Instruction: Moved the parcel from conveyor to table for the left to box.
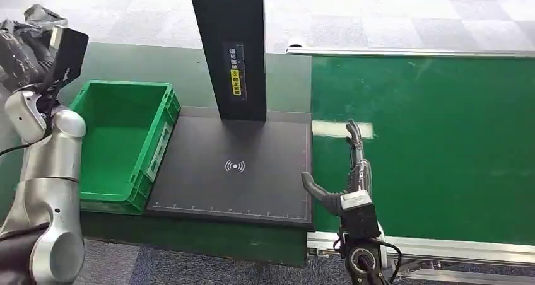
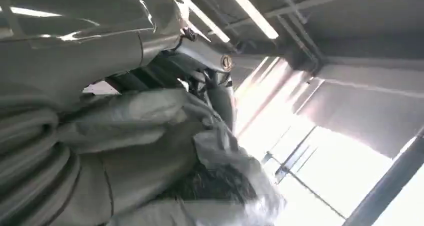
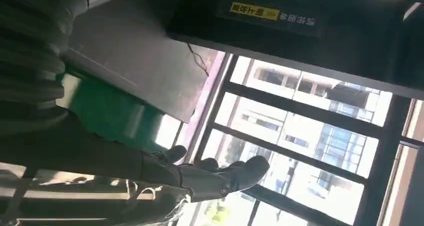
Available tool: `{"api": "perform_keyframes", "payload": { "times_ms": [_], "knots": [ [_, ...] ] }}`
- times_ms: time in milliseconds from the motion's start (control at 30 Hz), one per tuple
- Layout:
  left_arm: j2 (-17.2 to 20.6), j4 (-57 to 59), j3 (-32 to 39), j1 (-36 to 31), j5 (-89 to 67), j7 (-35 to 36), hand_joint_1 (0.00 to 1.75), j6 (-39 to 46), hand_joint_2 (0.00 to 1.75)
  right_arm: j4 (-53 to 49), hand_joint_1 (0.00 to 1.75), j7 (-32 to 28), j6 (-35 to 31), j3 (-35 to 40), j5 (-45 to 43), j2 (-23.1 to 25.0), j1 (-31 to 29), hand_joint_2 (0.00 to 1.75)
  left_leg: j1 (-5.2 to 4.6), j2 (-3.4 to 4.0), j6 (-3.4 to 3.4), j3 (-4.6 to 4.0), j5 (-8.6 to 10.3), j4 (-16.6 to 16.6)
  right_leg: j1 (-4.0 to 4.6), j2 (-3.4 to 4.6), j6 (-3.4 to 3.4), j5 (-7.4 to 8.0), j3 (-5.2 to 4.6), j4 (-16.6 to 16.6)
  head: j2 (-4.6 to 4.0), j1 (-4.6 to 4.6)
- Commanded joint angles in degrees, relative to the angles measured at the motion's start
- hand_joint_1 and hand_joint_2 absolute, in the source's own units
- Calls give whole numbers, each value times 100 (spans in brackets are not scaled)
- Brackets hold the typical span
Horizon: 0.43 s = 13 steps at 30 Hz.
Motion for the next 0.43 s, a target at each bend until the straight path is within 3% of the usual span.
{"api": "perform_keyframes", "payload": {
  "times_ms": [33, 433],
  "knots": [
    [37, 1754, 472, -537, 594, -570, 0, 12, 175, 375, 0, 39, -7, 13, -64, -110, -206, 175, 1, -7, 4, 5, 5, -5, 1, -5, 1, 4, 9, -7, 0, 0],
    [-128, 804, 99, -184, 1770, -1328, 0, -240, 175, 748, 0, 45, 45, -34, -41, -49, -427, 175, 2, -8, 4, 0, 2, -1, 2, -5, 0, 3, 3, -5, 0, -2]
  ]
}}
